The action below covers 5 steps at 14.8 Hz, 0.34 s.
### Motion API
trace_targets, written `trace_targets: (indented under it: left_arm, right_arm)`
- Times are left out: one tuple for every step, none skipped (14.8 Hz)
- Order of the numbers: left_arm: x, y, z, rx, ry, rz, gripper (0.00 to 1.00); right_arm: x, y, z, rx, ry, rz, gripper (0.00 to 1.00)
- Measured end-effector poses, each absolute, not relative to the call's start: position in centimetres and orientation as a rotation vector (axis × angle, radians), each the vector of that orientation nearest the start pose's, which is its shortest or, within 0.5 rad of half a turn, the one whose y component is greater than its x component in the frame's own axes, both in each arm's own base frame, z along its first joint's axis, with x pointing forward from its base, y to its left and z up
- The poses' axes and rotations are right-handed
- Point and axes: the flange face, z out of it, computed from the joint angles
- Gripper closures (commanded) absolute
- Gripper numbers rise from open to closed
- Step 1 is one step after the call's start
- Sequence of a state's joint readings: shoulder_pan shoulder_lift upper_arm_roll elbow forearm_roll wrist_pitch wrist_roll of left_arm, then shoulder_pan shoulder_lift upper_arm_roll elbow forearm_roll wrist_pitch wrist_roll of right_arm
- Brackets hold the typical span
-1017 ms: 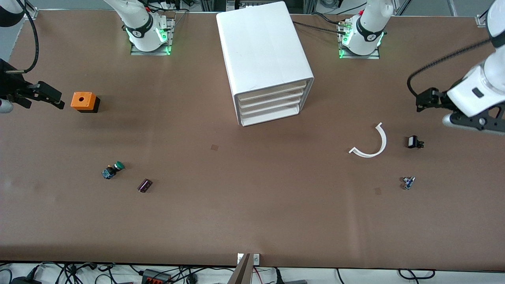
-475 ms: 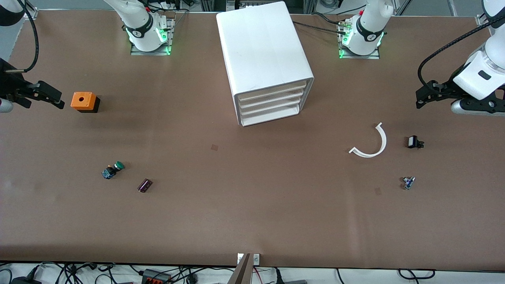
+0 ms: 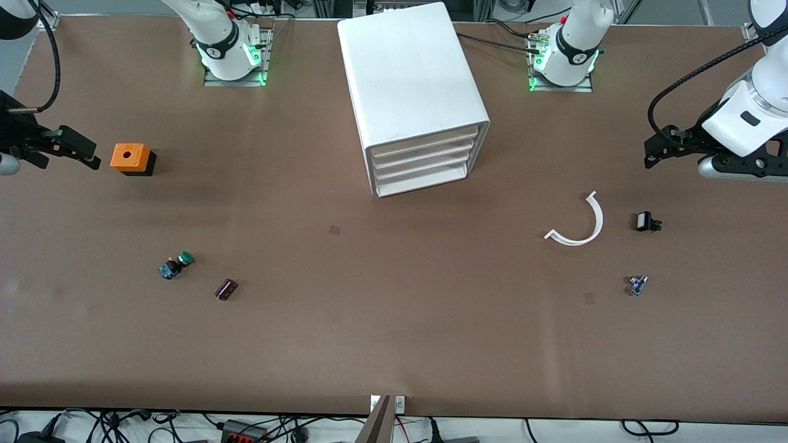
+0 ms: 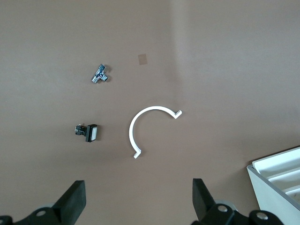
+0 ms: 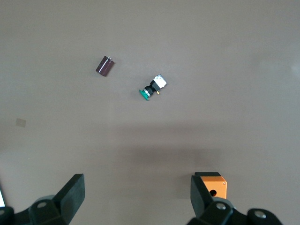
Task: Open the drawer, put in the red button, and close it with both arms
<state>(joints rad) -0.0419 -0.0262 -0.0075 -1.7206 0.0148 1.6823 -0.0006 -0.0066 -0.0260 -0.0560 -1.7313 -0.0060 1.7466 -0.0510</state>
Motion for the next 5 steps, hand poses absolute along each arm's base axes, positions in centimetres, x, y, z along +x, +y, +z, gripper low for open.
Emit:
trace_targets:
  left_arm:
    - [55.16, -2.6, 57.73, -3.125, 0.079, 0.019, 0.0]
    - [55.17, -2.64, 57.7, -3.125, 0.078, 0.02, 0.0]
    - [55.18, -2.72, 57.67, -3.125, 0.078, 0.021, 0.0]
    - [55.19, -2.83, 57.63, -3.125, 0.077, 0.022, 0.0]
    - [55.21, -2.98, 57.56, -3.125, 0.077, 0.024, 0.0]
  right_arm:
    - [55.7, -3.58, 57.79, -3.148, 0.017, -0.063, 0.0]
    - [55.7, -3.58, 57.79, -3.148, 0.017, -0.063, 0.0]
    - [55.69, -3.58, 57.79, -3.148, 0.017, -0.063, 0.0]
    - [55.69, -3.58, 57.79, -3.148, 0.017, -0.062, 0.0]
    - [55.69, -3.58, 57.79, -3.148, 0.017, -0.062, 0.0]
